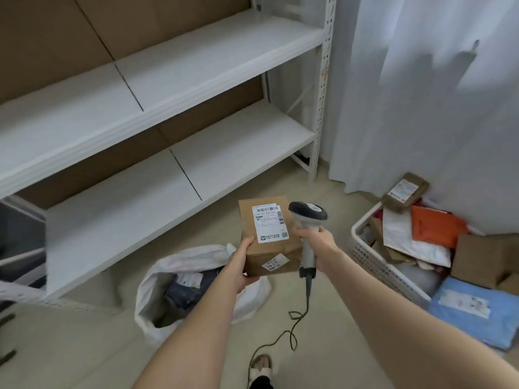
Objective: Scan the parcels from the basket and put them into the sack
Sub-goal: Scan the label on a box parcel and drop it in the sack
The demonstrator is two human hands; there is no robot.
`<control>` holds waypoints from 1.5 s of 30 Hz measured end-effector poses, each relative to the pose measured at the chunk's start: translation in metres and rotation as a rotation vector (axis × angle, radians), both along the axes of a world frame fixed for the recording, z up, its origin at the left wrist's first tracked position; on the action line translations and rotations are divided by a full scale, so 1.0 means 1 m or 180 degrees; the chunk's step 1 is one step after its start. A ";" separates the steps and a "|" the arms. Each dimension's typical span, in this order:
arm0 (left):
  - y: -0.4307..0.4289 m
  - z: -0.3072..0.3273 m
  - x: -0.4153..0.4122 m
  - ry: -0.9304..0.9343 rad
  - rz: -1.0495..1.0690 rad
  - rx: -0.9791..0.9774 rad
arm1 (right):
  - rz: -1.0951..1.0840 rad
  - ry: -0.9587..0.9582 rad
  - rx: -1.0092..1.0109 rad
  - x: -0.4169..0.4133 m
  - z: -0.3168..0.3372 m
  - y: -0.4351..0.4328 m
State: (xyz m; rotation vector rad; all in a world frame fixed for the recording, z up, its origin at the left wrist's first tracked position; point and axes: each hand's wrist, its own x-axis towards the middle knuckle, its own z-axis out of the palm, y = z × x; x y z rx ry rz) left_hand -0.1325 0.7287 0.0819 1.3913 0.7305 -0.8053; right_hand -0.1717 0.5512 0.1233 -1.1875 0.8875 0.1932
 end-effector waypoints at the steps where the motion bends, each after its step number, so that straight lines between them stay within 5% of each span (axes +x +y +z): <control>1: 0.019 -0.006 -0.002 0.0097 0.0061 -0.0022 | 0.0068 0.0040 0.0010 0.003 -0.006 0.018; 18: 0.285 -0.220 0.075 0.1700 0.0717 0.0627 | 0.0446 0.0720 0.0305 0.092 -0.236 0.275; 30: 0.335 -0.370 0.175 0.0013 0.0995 0.0901 | 0.0471 0.0546 0.0140 0.147 -0.378 0.321; 34: 0.347 -0.409 0.170 0.0262 0.0705 0.1350 | 0.0550 0.0597 0.0113 0.153 -0.406 0.331; 40: 0.348 -0.415 0.183 -0.0141 0.0215 0.2383 | 0.0596 0.0644 0.0157 0.150 -0.419 0.339; 45: 0.329 -0.374 0.168 0.0153 -0.0066 0.2332 | 0.0399 0.0573 0.0317 0.134 -0.381 0.337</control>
